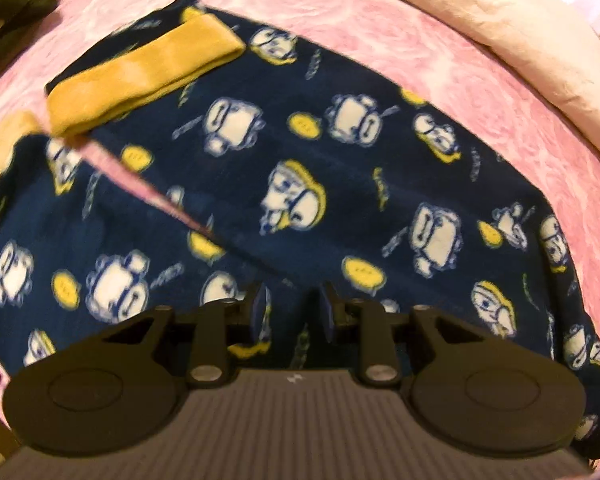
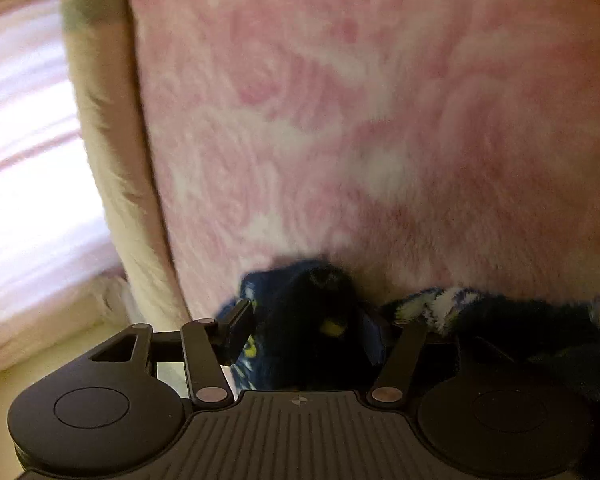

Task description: Fold clothes

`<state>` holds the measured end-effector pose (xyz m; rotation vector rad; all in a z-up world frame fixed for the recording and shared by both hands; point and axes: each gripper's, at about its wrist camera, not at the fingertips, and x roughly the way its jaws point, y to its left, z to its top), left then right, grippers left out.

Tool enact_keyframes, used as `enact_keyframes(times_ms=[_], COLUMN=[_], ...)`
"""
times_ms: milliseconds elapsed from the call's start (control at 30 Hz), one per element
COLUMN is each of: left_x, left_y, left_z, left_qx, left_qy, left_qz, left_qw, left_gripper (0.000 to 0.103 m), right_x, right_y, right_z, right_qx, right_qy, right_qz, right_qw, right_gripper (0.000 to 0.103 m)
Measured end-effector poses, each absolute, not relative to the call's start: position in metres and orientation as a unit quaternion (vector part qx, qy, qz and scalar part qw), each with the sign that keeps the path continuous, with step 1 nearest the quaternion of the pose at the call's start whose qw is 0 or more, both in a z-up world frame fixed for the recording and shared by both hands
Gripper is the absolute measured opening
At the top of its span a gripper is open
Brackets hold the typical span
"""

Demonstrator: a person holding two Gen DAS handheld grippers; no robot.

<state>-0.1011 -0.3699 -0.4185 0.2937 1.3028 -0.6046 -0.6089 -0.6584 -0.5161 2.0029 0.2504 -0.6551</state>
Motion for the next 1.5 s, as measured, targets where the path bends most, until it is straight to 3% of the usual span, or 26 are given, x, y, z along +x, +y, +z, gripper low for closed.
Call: enact_keyframes(times_ms=[33, 67, 133, 300, 433, 467, 600, 733, 933, 1167, 1233, 1367, 1433, 1500], left_x=[-0.103, -0.105, -0.107, -0.11, -0.113, -0.113, -0.116, -0.119, -0.116, -0.11, -0.105, -0.088, -0.079, -0.074], left_y=[-0.369, -0.369, -0.37, -0.378, -0.384, -0.386, -0.392, -0.392, -0.388, -0.391, -0.392, -0.394, -0.396, -0.399], left_z=[-0.418, -0.417, -0.415, -0.41, -0.406, -0.405, -0.401, -0.405, -0.41, -0.409, -0.406, -0.404, -0.403, -0.414], left_qx=[0.132, 0.131, 0.13, 0.132, 0.134, 0.134, 0.136, 0.142, 0.131, 0.165, 0.193, 0.271, 0.31, 0.36], left_qy=[0.595, 0.595, 0.592, 0.581, 0.572, 0.57, 0.561, 0.564, 0.576, 0.555, 0.529, 0.455, 0.415, 0.382], left_qz=[-0.272, -0.268, -0.267, -0.272, -0.275, -0.276, -0.28, -0.282, -0.282, -0.287, -0.292, -0.303, -0.306, -0.32], left_qw=[0.745, 0.746, 0.749, 0.756, 0.761, 0.762, 0.767, 0.763, 0.756, 0.763, 0.773, 0.792, 0.799, 0.789], left_gripper=[0.024, 0.024, 0.024, 0.024, 0.024, 0.024, 0.024, 0.024, 0.024, 0.029, 0.035, 0.043, 0.053, 0.059], right_x=[-0.603, -0.6, -0.598, -0.621, -0.634, -0.637, -0.652, -0.682, -0.755, -0.747, -0.73, -0.722, -0.735, -0.743], right_y=[-0.664, -0.67, -0.683, -0.72, -0.76, -0.776, -0.801, -0.755, -0.62, -0.547, -0.556, -0.558, -0.55, -0.544], right_z=[-0.514, -0.506, -0.488, -0.409, -0.4, -0.412, -0.442, -0.43, -0.424, -0.449, -0.448, -0.432, -0.432, -0.436], right_qx=[0.81, 0.788, 0.74, 0.577, 0.519, 0.534, 0.567, 0.556, 0.62, 0.674, 0.663, 0.601, 0.601, 0.619], right_qy=[0.131, 0.142, 0.152, 0.022, 0.013, 0.04, 0.131, 0.142, 0.147, 0.07, 0.09, 0.151, 0.144, 0.138], right_qz=[-0.271, -0.283, -0.313, -0.404, -0.489, -0.502, -0.528, -0.527, -0.53, -0.516, -0.522, -0.586, -0.618, -0.625], right_qw=[0.504, 0.527, 0.575, 0.709, 0.701, 0.679, 0.619, 0.627, 0.559, 0.524, 0.528, 0.522, 0.486, 0.455], right_gripper=[0.035, 0.009, 0.009, 0.009, 0.009, 0.01, 0.065, 0.066, 0.066, 0.065, 0.007, 0.003, 0.003, 0.01])
